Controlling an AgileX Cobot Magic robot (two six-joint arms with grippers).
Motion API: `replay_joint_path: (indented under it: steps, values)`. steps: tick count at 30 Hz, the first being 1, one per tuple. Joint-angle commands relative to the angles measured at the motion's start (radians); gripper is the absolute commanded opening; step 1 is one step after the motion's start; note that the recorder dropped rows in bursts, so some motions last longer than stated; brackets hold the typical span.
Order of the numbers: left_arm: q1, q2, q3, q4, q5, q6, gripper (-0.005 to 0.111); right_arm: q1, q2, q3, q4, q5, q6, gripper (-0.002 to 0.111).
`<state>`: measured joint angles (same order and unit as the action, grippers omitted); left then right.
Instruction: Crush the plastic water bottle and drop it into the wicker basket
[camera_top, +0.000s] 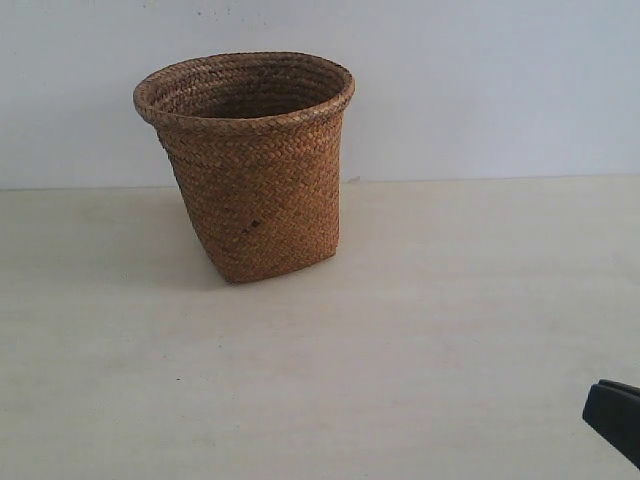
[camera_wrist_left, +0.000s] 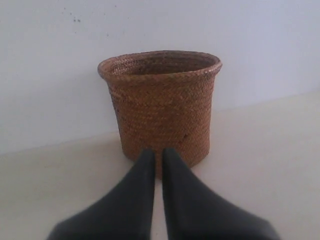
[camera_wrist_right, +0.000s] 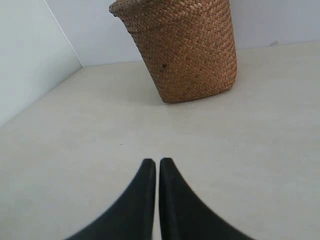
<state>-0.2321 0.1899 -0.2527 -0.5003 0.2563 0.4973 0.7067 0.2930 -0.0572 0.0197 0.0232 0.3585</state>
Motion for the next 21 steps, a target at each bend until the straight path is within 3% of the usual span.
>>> replay_joint_path:
  steps: [1, 8, 17, 21]
  values:
    - [0.003, -0.057, 0.119, -0.023, -0.082, -0.011, 0.004, 0.0, -0.002, 0.003, 0.0, -0.01, 0.0, 0.0]
    - [0.038, -0.165, 0.252, -0.023, -0.131, -0.011, 0.004, 0.0, -0.002, 0.003, 0.0, -0.01, 0.0, 0.0]
    - [0.118, -0.19, 0.253, -0.034, -0.113, -0.011, 0.004, 0.0, -0.002, 0.003, 0.0, -0.01, 0.0, 0.0]
    - [0.154, -0.19, 0.253, -0.034, -0.044, -0.011, 0.004, 0.0, -0.002, 0.003, 0.0, -0.01, 0.0, 0.0]
